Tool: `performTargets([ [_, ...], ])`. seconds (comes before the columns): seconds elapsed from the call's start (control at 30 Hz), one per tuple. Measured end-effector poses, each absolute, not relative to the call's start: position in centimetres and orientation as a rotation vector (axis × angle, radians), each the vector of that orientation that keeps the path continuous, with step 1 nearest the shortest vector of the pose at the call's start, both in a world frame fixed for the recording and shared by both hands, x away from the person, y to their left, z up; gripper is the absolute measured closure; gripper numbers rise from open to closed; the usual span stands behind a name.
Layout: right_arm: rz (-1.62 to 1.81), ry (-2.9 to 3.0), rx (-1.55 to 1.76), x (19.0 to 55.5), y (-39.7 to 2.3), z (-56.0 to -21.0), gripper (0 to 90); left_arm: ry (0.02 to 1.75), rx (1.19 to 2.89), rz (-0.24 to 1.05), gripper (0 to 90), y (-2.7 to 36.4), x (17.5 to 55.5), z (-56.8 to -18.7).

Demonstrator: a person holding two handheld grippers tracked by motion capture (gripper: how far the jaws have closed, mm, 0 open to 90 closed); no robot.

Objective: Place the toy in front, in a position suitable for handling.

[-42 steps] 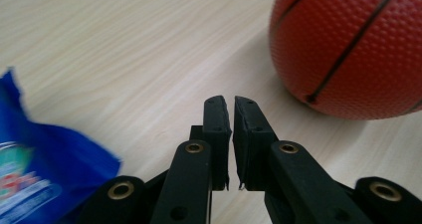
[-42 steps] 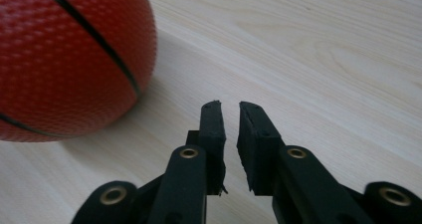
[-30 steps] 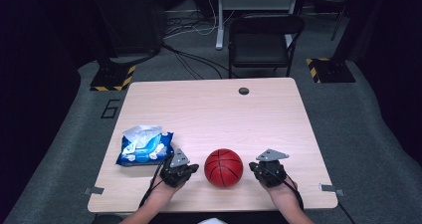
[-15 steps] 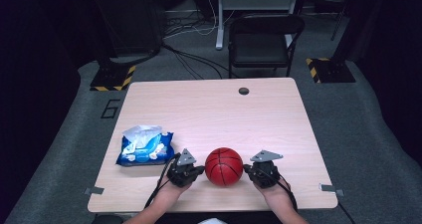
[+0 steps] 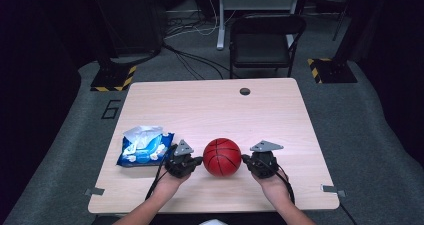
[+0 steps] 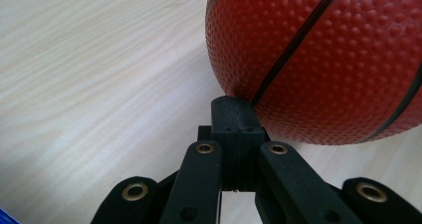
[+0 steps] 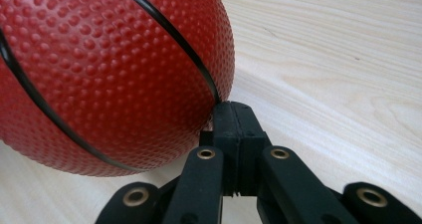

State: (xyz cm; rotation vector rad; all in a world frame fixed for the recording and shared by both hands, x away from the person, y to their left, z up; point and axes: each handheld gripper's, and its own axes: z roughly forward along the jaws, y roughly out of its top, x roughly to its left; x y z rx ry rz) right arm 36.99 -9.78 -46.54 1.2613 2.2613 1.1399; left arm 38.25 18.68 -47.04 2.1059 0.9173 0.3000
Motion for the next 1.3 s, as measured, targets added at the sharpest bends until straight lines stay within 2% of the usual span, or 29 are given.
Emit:
performTargets([
  [0.5,1.078,2.264,1.326,40.3,-9.7,-48.6,90.0,0.952,2.092,0.336,90.0,17.9,40.7,-49.0],
  [1.0,1.112,2.251,1.311,40.1,-9.9,-48.9,89.4,0.955,2.086,0.329,90.0,18.2,41.0,-49.1],
  [1.13,1.112,2.249,1.297,40.0,-10.0,-48.9,84.7,0.949,2.089,0.325,90.0,18.3,41.1,-49.2],
  [1.3,1.107,2.243,1.308,40.2,-10.4,-49.0,71.9,0.952,2.101,0.331,90.0,18.4,41.1,-49.3],
])
